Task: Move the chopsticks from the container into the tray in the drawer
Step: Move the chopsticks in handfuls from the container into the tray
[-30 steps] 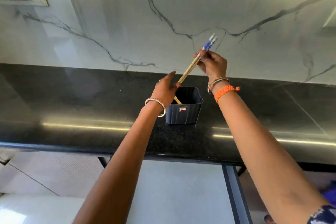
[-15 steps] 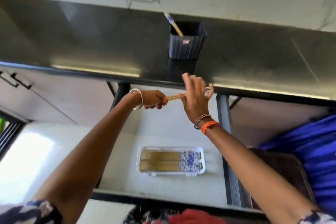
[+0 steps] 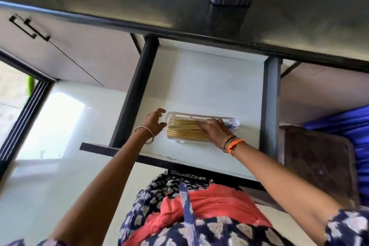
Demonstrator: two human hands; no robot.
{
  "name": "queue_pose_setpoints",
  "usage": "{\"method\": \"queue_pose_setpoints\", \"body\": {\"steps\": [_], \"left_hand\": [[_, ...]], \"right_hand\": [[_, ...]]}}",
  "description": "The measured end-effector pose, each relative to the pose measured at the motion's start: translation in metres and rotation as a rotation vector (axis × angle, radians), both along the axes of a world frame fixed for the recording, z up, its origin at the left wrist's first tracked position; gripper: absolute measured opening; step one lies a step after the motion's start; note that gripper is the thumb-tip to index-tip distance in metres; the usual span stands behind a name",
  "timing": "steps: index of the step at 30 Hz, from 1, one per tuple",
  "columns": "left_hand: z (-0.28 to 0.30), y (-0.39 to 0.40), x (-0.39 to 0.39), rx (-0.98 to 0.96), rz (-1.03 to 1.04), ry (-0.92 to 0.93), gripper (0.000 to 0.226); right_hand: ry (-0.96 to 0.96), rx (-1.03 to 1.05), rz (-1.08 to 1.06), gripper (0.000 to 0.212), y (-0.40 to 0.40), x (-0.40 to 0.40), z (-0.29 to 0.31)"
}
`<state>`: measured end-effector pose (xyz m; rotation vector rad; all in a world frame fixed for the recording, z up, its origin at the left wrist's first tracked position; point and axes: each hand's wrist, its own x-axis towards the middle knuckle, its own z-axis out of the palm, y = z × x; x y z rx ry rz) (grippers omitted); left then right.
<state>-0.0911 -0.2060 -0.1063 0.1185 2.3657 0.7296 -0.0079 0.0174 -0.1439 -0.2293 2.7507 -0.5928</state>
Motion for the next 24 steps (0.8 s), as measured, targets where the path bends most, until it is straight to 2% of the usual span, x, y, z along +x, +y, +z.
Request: {"method": "queue_pose_setpoints", "body": {"steps": [2, 4, 7, 10, 16, 20, 22, 24], "left_hand": [[-0.009, -0.006, 0.006, 0.004, 0.027, -0.100, 0.055], [-0.013, -0.009, 0.009, 0.013, 0.033, -0.149, 0.052], [-0.019, -0.010, 0.011, 0.009, 0.016, -0.149, 0.039], [-0.021, -0.009, 0.013, 0.008, 0.022, -0.153, 0.036], [-0.022, -0.004, 0.005, -0.034, 0.024, -0.209, 0.032], [-0.019, -0.002, -0.003, -0.092, -0.063, -0.250, 0.030], [-0.014, 0.001, -0.010, -0.139, -0.134, -0.234, 0.033], [-0.002, 0.006, -0.026, -0.111, -0.134, -0.170, 0.034]], "right_hand": [[-0.059, 0.035, -0.021, 0.049, -0.003, 0.002, -0.009], [-0.093, 0.038, -0.040, 0.044, -0.004, 0.001, -0.016], [0.005, -0.005, -0.034, 0.047, -0.002, -0.001, -0.022], [0.018, 0.005, 0.018, 0.049, 0.000, -0.007, -0.027], [0.051, 0.130, 0.086, 0.042, -0.001, -0.010, -0.032], [0.024, 0.219, 0.142, 0.032, -0.004, -0.011, -0.023], [0.083, 0.205, 0.141, 0.027, -0.003, -0.013, -0.005], [0.279, 0.141, 0.126, 0.025, 0.000, -0.017, 0.020]]}}
